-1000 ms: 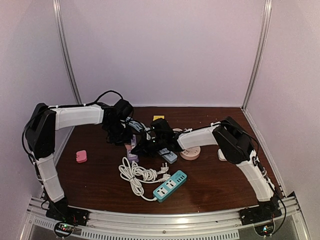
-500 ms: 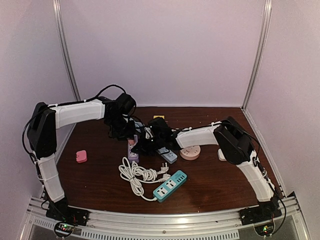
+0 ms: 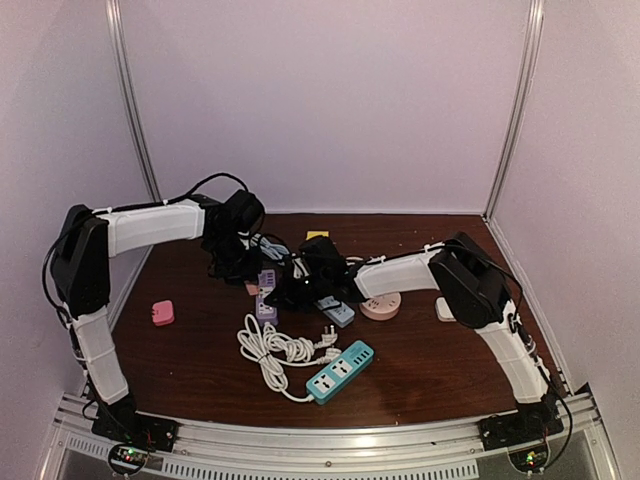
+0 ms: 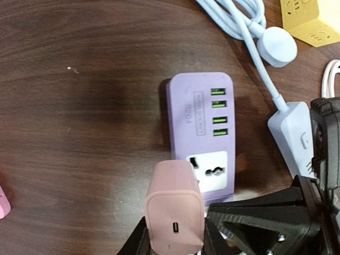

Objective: Pull the plug off the socket

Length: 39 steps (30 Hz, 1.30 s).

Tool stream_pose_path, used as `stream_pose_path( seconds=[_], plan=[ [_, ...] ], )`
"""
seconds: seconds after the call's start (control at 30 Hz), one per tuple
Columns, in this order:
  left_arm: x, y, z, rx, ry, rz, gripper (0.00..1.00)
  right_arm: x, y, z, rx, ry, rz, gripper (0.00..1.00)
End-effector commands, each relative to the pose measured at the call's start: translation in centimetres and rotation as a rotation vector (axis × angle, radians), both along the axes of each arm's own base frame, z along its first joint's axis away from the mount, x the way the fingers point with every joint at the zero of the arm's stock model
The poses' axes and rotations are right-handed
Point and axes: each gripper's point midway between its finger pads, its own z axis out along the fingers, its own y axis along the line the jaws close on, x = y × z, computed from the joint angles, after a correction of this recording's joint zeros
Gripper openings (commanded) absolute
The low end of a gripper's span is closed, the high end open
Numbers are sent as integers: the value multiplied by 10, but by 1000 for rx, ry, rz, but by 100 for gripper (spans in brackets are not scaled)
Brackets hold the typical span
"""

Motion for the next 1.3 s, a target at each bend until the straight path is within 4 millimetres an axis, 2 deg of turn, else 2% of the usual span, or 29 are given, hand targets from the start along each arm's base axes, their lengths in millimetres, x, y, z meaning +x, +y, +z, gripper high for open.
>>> stream_pose_path(
  seconds=[0.0, 0.23, 0.3, 0.47, 0.67, 0.87, 1.07, 1.27],
  plan=[
    [3, 20, 28, -24, -82, -4, 18, 1, -2, 22, 49, -23, -9, 0],
    [8, 38, 31, -64, -111, -6, 18, 6, 5, 71, 154, -108, 27, 0],
    [11, 38, 31, -133, -116, -9, 19, 8, 5, 85, 168, -141, 32, 0],
    [23, 32, 39, -332, -155, -25, 23, 14, -12, 111, 114, -261, 16, 0],
    [35, 42, 35, -424, -184, -21, 25, 23, -59, 127, -39, -399, -43, 2],
    [51, 44, 26, -508, -180, -37, 28, 32, -120, 148, -136, -486, -134, 5],
    [63, 47, 12, -503, -154, -28, 29, 37, -179, 156, -243, -542, -230, 6],
    [65, 46, -11, -512, -101, -26, 30, 35, -220, 157, -283, -550, -297, 9]
  ],
)
